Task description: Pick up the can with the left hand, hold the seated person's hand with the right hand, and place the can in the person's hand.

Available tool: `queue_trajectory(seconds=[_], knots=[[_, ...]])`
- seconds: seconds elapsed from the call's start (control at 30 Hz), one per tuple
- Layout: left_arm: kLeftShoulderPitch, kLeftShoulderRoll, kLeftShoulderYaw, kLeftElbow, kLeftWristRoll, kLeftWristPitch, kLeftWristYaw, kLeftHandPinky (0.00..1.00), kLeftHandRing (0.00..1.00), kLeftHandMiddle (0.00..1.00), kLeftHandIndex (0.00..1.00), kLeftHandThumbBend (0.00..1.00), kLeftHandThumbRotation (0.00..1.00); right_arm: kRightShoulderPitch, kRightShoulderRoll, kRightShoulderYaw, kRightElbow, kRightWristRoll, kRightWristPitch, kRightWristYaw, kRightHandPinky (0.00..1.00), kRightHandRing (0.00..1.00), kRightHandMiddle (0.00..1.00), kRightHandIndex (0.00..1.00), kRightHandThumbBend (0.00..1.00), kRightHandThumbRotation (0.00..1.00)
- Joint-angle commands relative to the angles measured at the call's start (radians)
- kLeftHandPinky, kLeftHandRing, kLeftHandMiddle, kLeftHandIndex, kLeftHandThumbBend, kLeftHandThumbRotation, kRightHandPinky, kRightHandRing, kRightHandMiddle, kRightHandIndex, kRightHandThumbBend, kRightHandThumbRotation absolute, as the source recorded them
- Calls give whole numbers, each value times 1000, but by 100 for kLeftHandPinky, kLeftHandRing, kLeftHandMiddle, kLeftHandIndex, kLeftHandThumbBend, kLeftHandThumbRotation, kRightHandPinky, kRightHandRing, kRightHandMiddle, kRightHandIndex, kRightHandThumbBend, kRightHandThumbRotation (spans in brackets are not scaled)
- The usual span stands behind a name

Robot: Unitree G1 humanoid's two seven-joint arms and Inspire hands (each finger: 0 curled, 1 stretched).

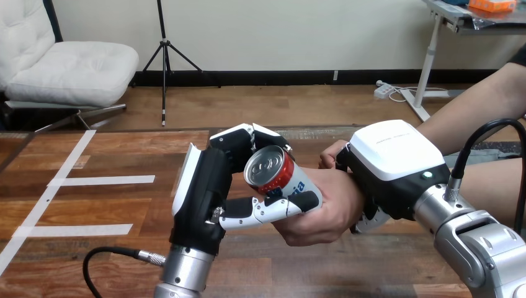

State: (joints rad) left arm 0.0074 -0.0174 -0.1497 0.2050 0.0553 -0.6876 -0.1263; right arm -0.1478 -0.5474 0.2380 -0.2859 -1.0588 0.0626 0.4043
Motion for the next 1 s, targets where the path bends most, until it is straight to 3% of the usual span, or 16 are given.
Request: queue_trajectory(seconds=[0.0,0.13,0.23,0.37,0.6,0.97], knots=[[-45,-13,-49,-31,34,-12,-16,36,42,46,49,76,7,-56,3,-16,21,-8,17,-28,33,42,49,59,84,0],[-46,1,-49,-40,68,3,-13,41,48,53,55,78,13,-55,-3,-15,21,-9,13,-21,45,53,58,63,84,0],[-44,12,-50,-53,98,22,-11,48,57,63,64,81,21,-54,-6,-13,20,-14,15,-14,56,62,66,68,85,0],[-42,28,-54,-73,135,50,-12,58,69,75,76,86,30,-54,-10,-11,20,-25,19,-7,64,69,72,72,86,0],[-37,39,-59,-100,166,81,-11,80,89,93,93,95,42,-52,-13,-11,18,-29,18,-8,71,76,78,79,88,0],[-38,41,-61,-107,191,87,5,96,99,100,100,100,53,-49,-16,-15,18,-33,15,-15,76,81,83,82,88,0]])
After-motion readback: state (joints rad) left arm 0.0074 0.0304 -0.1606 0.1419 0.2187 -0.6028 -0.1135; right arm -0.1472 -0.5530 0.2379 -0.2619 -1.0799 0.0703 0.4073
